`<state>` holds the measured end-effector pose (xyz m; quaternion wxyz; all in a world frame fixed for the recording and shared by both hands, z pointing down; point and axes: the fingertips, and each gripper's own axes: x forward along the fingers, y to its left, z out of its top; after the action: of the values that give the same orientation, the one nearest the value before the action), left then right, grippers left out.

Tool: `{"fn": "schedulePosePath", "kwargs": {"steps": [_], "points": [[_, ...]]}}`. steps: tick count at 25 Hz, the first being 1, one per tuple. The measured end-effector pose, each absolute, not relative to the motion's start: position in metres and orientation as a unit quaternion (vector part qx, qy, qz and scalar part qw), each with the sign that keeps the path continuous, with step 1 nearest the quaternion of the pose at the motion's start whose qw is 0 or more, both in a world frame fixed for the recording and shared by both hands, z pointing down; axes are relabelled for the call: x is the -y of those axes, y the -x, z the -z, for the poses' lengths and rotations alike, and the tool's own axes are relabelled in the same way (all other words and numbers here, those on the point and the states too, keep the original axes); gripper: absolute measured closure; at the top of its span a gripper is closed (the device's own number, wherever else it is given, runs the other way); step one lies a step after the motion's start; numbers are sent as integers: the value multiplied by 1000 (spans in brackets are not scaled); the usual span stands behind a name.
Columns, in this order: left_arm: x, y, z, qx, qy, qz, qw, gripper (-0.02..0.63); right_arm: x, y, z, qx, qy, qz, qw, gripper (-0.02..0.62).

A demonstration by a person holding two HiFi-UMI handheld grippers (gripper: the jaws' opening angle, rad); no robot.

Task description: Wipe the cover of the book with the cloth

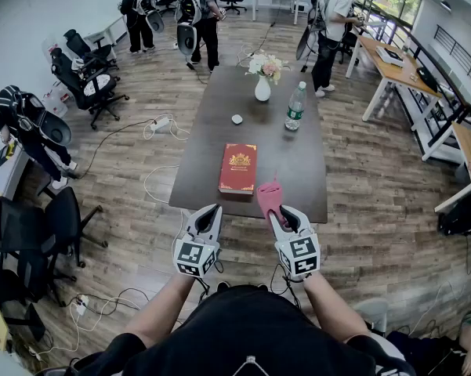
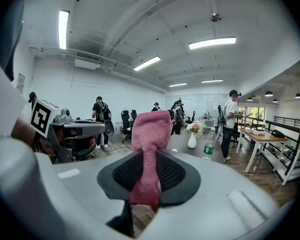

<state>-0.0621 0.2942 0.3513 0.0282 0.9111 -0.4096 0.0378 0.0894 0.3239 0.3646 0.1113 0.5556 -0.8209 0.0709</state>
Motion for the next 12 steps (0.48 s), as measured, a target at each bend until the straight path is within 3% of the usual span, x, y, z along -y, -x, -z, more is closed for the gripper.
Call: {"fn": "schedulePosePath", "kwargs": {"steps": [12], "points": [[-294, 53, -354, 422, -906, -36, 32, 611, -320, -98, -375, 831, -539, -80, 116, 506]]}}
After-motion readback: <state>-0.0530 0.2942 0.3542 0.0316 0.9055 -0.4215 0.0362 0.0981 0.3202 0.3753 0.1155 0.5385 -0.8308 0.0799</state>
